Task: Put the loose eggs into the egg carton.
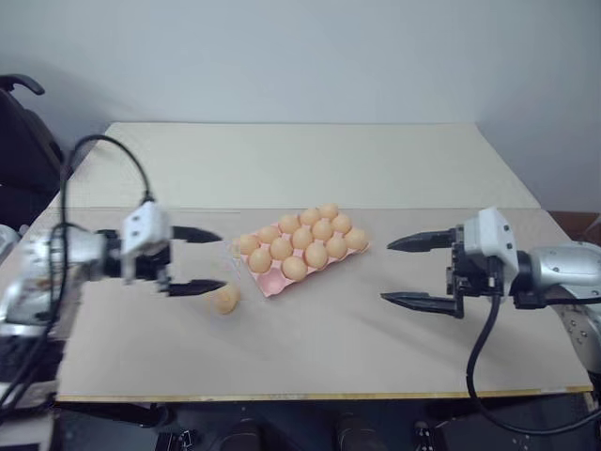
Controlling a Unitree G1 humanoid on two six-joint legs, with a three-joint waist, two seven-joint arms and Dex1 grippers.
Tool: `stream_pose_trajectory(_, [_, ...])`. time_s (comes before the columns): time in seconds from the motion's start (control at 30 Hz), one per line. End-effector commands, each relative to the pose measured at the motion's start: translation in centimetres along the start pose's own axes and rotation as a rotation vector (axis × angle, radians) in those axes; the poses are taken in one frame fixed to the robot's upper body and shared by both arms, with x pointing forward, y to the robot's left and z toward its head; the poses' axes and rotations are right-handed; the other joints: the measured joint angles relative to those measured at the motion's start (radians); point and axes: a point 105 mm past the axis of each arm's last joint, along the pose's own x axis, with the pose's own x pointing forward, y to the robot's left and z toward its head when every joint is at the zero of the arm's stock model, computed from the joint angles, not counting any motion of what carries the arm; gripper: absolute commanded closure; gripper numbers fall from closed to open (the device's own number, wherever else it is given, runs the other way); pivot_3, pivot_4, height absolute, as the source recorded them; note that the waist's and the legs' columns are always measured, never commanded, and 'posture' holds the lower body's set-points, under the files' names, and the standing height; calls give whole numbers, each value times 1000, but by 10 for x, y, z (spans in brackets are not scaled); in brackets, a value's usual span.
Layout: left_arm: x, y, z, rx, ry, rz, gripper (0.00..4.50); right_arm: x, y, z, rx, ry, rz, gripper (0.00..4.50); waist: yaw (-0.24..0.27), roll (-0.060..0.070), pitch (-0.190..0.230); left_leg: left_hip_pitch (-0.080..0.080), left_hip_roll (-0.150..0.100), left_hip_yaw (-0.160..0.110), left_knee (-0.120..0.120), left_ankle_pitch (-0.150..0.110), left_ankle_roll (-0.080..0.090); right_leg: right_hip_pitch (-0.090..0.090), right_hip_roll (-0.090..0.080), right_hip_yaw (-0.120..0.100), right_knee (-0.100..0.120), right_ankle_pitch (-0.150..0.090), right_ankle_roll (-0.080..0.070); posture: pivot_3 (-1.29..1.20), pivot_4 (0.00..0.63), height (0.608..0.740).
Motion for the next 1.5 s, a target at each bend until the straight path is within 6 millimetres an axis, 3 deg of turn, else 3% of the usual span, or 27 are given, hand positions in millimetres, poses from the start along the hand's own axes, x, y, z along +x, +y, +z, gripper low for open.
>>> stream_pose_trajectory(0.03, [-21,-11,18,7,-46,-13,27,-9,1,8,-28,-11,15,0,4,0,0,0,0,0,0,0,0,0,0,0,0,0,0,0,150,740])
stream_pose_trajectory(0.23, [-30,-29,13,-25,-7,-18,27,-14,0,6,-20,3,30,0,3,0,0,0,0,1,0,0,0,0,0,0,0,0,0,0,150,740])
stream_pose_trajectory(0.53, [-18,-28,1,-33,12,14,27,-13,-1,10,-31,-1,32,0,1,0,0,0,0,1,0,0,0,0,0,0,0,0,0,0,150,740])
stream_pose_trajectory(0.63, [-6,-27,-11,-32,37,11,27,-13,-1,11,-35,-3,30,0,1,0,0,0,0,1,0,0,0,0,0,0,0,0,0,0,150,740])
stream_pose_trajectory(0.9, [52,-4,-51,3,80,75,27,-12,0,16,-51,-11,23,0,14,0,0,0,0,1,0,0,0,0,0,0,0,0,0,0,150,740])
stream_pose_trajectory(1.13, [75,2,-77,39,139,43,27,-12,2,18,-53,-12,12,0,17,0,0,-1,0,1,0,0,0,-1,0,1,0,0,0,0,150,740])
stream_pose_trajectory(1.23, [81,6,-78,29,125,42,667,-13,2,19,-55,-12,5,0,24,0,0,0,-1,1,0,0,0,0,0,1,0,0,0,0,150,740])
stream_pose_trajectory(1.4, [79,5,-72,39,92,28,2125,-13,3,19,-54,-13,-2,0,25,0,0,-1,0,1,0,0,0,0,0,1,0,0,0,0,150,740])
stream_pose_trajectory(1.5, [71,4,-67,31,83,19,2345,-13,3,18,-52,-16,-3,0,24,0,0,0,0,1,0,0,0,0,0,0,0,0,0,0,150,740])
